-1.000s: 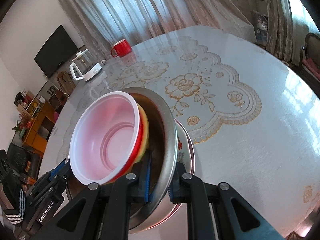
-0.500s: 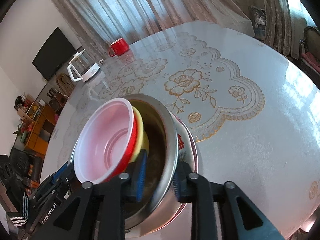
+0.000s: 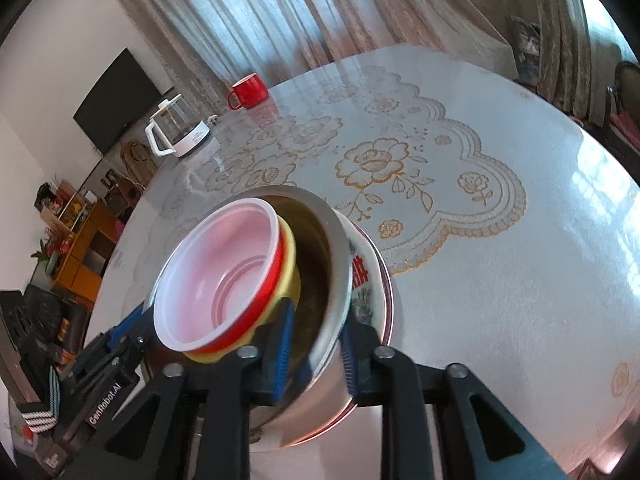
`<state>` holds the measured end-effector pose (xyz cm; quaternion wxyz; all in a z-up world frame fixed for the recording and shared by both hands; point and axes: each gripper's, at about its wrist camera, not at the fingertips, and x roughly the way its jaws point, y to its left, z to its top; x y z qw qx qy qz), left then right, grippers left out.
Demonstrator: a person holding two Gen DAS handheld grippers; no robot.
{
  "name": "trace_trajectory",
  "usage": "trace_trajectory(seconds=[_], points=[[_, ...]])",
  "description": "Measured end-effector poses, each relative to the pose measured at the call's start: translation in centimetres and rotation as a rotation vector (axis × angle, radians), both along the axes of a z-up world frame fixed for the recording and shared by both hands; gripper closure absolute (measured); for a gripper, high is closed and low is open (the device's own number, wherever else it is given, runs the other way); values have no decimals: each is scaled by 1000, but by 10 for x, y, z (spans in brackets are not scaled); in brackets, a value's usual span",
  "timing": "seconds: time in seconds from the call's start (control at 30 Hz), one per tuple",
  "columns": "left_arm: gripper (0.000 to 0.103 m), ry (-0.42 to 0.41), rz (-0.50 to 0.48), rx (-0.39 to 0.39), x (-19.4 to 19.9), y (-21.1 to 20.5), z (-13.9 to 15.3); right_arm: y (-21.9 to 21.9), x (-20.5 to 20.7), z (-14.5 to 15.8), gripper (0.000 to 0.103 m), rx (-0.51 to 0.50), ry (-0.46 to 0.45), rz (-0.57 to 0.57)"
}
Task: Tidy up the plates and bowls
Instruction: 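Lower the nested bowls onto the floral plate stack with both grippers, then open both grippers and withdraw from the steel bowl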
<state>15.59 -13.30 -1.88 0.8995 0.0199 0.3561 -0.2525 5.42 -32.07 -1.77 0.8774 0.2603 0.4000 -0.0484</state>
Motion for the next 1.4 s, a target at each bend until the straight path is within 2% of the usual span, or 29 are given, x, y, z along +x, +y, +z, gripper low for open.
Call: trace_trajectory(seconds=[0.27, 0.37, 0.4, 0.43, 0.5, 0.57, 0.63, 0.77, 0.87, 0.97, 1.07, 1.13, 1.2, 1.3, 1.4], points=[[78, 1, -1, 9, 0, 0, 1, -1, -1, -3, 87, 35, -10, -11], [71, 5, 1, 7, -1, 1, 2, 0, -3, -4, 85, 46, -6, -14], [60, 7, 4, 7, -2, 2, 2, 1, -4, -3, 82, 41, -6, -14], [44, 9, 9, 7, -3, 3, 2, 1, -5, -3, 78, 36, -10, -14], [33, 6, 26, -4, -7, 8, 4, 4, -10, 1, 72, 22, -23, -13], [29, 0, 34, -6, -12, 12, 6, 7, -14, 5, 70, -5, -32, -11], [18, -3, 39, -1, -17, 16, 8, 12, -19, 10, 69, -50, -43, 1], [12, -13, 43, -6, -29, 25, 13, 18, -32, 18, 66, -96, -64, -1], [2, -28, 54, 15, -42, 29, 16, 20, -42, 22, 62, -123, -79, -5], [0, -60, 78, 49, -56, 33, 20, 27, -52, 26, 59, -152, -96, 3], [0, -94, 124, 114, -70, 34, 22, 38, -63, 30, 51, -200, -122, 21], [0, -114, 150, 154, -80, 35, 21, 45, -69, 32, 34, -222, -138, 35], [0, -145, 169, 201, -90, 34, 20, 54, -76, 33, 28, -254, -158, 49], [0, -189, 170, 231, -106, 32, 18, 63, -86, 32, 26, -283, -169, 45], [0, -188, 176, 209, -121, 36, 19, 69, -97, 30, 25, -297, -173, 22]])
